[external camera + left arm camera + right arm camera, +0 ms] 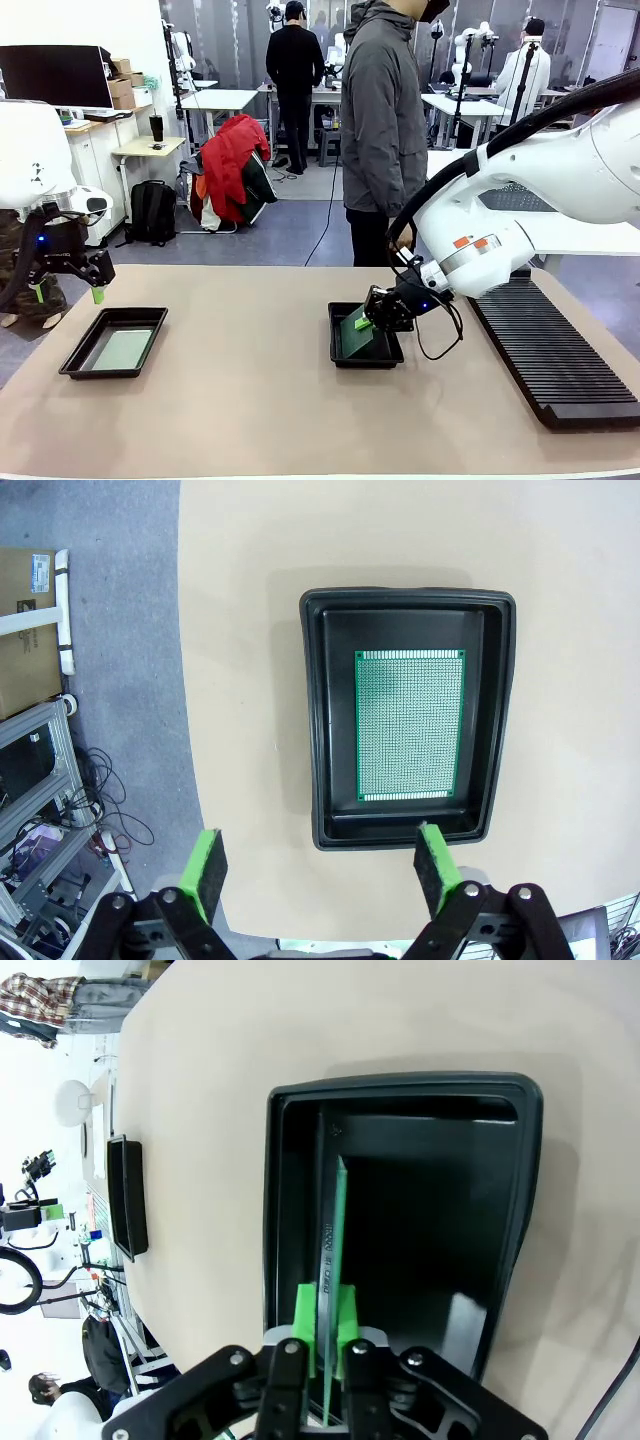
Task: Inspect and transfer BCBs to ESD trays.
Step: Pick up the Blank PCB from the PCB Rack and place it in the right ESD tray.
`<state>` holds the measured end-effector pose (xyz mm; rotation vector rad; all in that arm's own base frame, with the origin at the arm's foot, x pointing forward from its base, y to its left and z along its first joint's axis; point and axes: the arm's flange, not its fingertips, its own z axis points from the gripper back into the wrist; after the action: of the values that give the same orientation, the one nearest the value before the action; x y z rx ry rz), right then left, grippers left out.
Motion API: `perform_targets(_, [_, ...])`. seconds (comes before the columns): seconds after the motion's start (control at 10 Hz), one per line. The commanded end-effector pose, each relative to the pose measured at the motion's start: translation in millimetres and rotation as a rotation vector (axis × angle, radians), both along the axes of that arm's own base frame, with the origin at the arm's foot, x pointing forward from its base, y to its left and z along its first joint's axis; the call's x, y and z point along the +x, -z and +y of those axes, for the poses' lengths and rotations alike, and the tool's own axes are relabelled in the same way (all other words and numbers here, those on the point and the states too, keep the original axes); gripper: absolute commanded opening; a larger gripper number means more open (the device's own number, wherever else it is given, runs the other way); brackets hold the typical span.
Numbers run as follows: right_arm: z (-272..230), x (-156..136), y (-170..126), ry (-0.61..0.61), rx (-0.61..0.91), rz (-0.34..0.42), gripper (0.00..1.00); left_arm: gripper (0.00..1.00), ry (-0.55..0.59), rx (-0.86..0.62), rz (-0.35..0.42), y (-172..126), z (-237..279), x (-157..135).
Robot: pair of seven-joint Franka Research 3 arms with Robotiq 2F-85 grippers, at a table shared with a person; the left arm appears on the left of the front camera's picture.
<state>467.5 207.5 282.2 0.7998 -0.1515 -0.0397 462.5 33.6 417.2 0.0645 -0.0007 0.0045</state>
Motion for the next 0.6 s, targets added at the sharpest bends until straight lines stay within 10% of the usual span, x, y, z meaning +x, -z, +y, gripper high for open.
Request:
perform_targets(0.0, [8.7,3.1,-9.6,0.005,-0.056,0.016,0.32,1.00,-0.003,0.001,0.001,0.4,1.0,0.2])
perform_targets(0.5, [16.6,4.4,-29.0,0.003,-0.175,0.014,0.78,1.00,-0.003,0.001,0.001,0.4,1.0,0.2])
